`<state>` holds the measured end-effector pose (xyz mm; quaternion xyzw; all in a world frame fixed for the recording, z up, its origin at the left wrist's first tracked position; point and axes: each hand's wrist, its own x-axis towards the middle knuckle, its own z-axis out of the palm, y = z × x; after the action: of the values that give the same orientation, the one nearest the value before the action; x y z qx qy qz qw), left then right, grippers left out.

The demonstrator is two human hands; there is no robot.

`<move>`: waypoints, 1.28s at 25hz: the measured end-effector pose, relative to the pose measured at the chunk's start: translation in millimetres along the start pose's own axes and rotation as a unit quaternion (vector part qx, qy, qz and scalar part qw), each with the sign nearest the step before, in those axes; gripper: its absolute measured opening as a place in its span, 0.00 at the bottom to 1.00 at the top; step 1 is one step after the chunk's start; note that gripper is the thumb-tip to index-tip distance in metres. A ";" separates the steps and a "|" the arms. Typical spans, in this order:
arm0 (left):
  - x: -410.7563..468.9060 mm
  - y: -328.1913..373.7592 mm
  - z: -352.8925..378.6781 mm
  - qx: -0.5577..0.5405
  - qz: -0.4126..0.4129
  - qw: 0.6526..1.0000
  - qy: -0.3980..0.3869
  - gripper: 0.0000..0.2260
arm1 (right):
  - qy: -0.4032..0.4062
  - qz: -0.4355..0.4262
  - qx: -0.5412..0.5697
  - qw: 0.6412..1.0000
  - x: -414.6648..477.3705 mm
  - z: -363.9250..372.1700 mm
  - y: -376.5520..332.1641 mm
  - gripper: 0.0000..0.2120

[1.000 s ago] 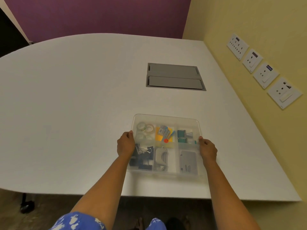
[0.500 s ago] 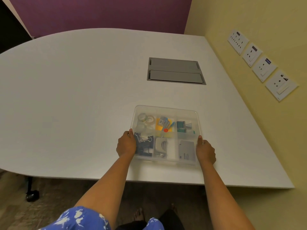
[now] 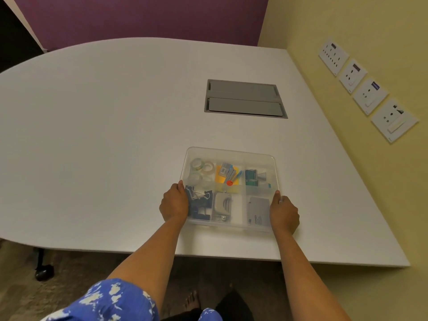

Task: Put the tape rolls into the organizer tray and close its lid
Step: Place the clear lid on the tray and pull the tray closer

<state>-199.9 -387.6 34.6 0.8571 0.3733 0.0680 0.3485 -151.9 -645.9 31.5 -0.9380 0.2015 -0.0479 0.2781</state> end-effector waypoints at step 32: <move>57.6 86.2 56.2 0.283 0.272 0.909 -0.138 0.54 | -0.149 -0.242 -0.201 0.937 67.3 42.3 -92.9 0.26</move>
<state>-86.6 -419.9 40.2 0.9889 0.0776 -0.0673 0.1074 -49.2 -580.9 44.7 -0.9911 -0.0701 0.0679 0.0909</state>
